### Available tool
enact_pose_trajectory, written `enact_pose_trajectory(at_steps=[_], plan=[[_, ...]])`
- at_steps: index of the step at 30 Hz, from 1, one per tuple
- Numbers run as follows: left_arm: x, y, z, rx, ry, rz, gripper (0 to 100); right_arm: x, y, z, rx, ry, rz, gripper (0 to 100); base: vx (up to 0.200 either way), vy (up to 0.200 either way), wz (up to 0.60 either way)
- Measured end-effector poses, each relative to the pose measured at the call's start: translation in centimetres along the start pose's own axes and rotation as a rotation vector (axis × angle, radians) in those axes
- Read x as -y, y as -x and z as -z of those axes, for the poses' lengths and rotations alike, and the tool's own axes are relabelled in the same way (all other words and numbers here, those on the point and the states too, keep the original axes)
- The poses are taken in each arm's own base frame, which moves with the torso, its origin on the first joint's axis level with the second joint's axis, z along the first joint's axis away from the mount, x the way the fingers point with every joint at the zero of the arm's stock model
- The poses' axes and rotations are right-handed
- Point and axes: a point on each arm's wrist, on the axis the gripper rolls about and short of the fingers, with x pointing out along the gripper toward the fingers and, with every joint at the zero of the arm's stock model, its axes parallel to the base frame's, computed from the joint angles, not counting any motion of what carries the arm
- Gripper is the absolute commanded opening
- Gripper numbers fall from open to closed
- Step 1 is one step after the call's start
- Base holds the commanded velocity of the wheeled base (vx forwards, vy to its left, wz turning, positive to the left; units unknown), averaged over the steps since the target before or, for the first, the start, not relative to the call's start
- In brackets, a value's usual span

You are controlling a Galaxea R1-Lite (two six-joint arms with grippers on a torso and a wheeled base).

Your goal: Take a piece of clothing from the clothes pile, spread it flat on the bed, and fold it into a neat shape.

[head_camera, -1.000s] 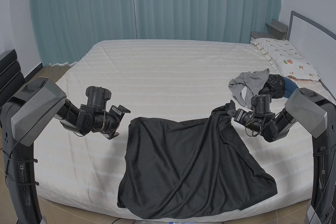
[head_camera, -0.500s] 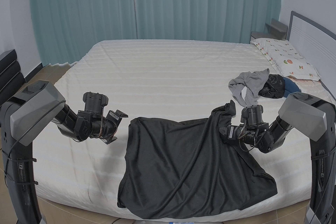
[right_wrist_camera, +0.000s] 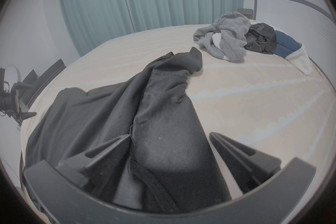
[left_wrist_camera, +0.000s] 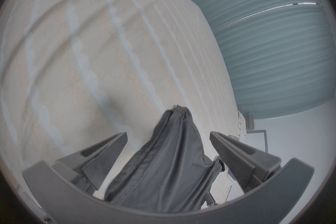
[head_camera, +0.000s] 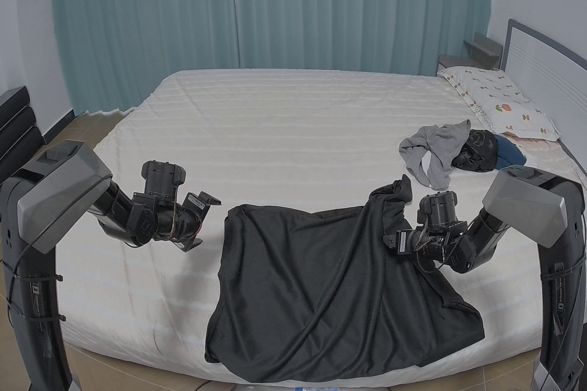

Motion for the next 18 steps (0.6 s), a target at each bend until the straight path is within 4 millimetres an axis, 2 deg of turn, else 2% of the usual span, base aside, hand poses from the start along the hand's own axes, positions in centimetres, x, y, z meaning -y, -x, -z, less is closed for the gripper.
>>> enact_pose_trajectory(at_steps=[8, 12, 18], plan=[[0.0, 0.0, 0.0, -0.001, 0.001, 0.0, 100, -0.1, -0.2, -0.2, 0.006, 0.016, 0.004, 0, 0.0, 0.0, 0.0], [0.0, 0.0, 0.0, -0.002, 0.0, 0.0, 100, 0.2, -0.1, -1.0, 0.035, 0.006, 0.011, 0, 0.0, 0.0, 0.0], [0.0, 0.0, 0.0, -0.001, -0.001, 0.0, 100, 1.9, 0.5, -2.8, 0.083, -0.028, 0.034, 0, 0.0, 0.0, 0.0]])
